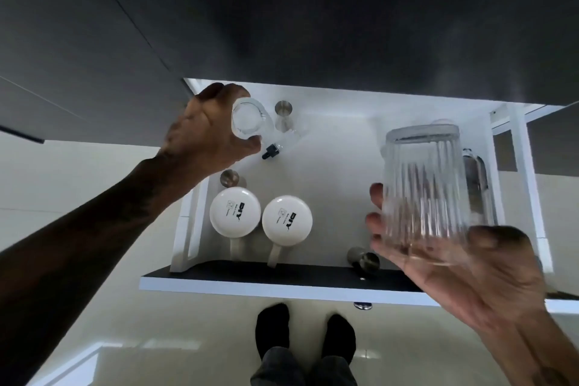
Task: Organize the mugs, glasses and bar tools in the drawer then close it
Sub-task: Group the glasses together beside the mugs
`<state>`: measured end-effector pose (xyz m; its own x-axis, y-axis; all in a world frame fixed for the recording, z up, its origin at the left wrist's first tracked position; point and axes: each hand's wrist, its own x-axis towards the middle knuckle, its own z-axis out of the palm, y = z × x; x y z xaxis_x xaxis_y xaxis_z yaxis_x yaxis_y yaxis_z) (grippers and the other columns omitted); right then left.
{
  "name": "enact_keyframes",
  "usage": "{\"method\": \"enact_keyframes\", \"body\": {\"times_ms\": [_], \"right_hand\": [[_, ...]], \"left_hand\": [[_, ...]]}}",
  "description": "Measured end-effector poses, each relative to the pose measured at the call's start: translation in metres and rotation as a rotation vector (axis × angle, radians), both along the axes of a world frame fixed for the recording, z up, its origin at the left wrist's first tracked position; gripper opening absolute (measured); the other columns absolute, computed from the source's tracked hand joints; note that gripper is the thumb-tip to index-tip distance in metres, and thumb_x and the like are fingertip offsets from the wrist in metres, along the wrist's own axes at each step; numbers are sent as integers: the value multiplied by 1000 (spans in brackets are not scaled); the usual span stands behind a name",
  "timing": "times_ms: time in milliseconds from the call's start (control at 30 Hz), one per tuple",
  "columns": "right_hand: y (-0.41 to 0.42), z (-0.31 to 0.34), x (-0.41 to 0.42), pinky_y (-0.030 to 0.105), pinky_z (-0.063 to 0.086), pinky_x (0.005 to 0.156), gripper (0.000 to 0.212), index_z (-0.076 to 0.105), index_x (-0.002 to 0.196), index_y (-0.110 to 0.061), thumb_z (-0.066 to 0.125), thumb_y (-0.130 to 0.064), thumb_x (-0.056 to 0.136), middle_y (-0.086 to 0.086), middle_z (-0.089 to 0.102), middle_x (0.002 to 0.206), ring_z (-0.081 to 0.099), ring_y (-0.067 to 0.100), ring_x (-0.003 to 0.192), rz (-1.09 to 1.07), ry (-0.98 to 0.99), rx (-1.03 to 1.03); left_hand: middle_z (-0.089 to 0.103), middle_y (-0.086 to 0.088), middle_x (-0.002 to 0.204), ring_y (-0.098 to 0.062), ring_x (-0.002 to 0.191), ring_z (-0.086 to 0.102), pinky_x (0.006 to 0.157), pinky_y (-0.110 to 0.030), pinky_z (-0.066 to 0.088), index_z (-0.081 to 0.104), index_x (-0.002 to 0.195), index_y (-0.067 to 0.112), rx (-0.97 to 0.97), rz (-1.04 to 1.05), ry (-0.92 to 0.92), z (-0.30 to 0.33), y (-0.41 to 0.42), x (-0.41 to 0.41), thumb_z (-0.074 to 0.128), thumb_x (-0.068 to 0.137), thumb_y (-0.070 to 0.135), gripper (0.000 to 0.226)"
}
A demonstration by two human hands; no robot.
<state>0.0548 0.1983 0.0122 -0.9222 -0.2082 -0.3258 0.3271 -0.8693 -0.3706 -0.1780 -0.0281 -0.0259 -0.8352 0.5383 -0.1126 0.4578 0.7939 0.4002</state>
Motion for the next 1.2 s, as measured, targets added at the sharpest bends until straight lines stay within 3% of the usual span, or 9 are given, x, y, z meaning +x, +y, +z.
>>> {"method": "enact_keyframes", "body": {"times_ms": [100, 167, 233, 367, 500, 667, 900, 967, 1200], "right_hand": [[-10, 16, 4, 68, 29, 106, 79, 37, 143, -8, 79, -6, 75, 28, 50, 138, 42, 58, 128, 80, 53, 139], [-11, 29, 1, 69, 33, 105, 98, 39, 143, -23, 88, -41, 60, 16, 63, 129, 53, 48, 125, 83, -100, 473], [-9, 40, -8, 69, 34, 104, 96, 41, 139, -39, 76, -71, 55, 2, 65, 129, 56, 34, 126, 47, -197, 805], [0, 36, -24, 39, 51, 93, 61, 50, 128, -37, 74, -43, 72, -7, 65, 122, 60, 10, 117, -58, 8, 1210], [15, -9, -28, 28, 47, 97, 61, 54, 122, -39, 85, -25, 71, -14, 65, 117, 57, 10, 115, -75, 0, 1458], [28, -71, -24, 38, 43, 105, 66, 59, 124, -28, 88, -17, 66, -3, 65, 122, 57, 15, 120, -26, 14, 1469], [37, -106, -14, 27, 49, 102, 65, 59, 125, -23, 85, -13, 66, -7, 64, 122, 58, 8, 117, 109, -3, 1568], [37, -109, -11, 20, 50, 96, 64, 61, 122, -22, 84, -9, 64, -3, 60, 120, 58, 11, 113, 131, 21, 1658], [31, -109, -6, 33, 49, 72, 59, 52, 115, -30, 79, -33, 63, -6, 59, 107, 61, 20, 88, 523, 153, 2044]], "left_hand": [[67, -10, 116, -33, 99, 65, 82, -45, 59, 55, 119, 18, 20, -29, 34, 11, 3, 6, 67, 63, 54, 68], [68, -11, 114, -34, 96, 66, 82, -44, 59, 57, 118, 16, 41, -37, 54, 18, 7, 11, 72, 67, 50, 63], [70, -14, 109, -35, 93, 67, 80, -39, 56, 60, 113, 12, 65, -41, 80, 27, 15, 19, 81, 69, 39, 56], [71, -10, 106, -28, 86, 68, 74, -29, 51, 64, 110, 12, 161, -46, 51, 41, 30, 37, 85, 66, 32, 53], [69, -5, 113, -18, 92, 65, 76, -23, 53, 63, 117, 16, 222, -106, -46, 36, 43, 54, 87, 63, 32, 61], [64, 1, 112, -21, 94, 65, 71, -35, 59, 56, 121, 27, 209, -183, -139, 2, 57, 86, 81, 62, 40, 65], [64, -4, 112, -25, 88, 65, 74, -41, 58, 59, 127, 18, 142, -252, -153, -32, 62, 112, 82, 66, 33, 67], [63, -4, 111, -25, 86, 64, 73, -42, 58, 58, 128, 18, 125, -270, -159, -38, 62, 116, 81, 68, 33, 66], [65, -2, 107, -23, 98, 65, 71, -34, 53, 61, 124, 18, -14, -367, -110, -59, 63, 126, 80, 66, 35, 63]]}}
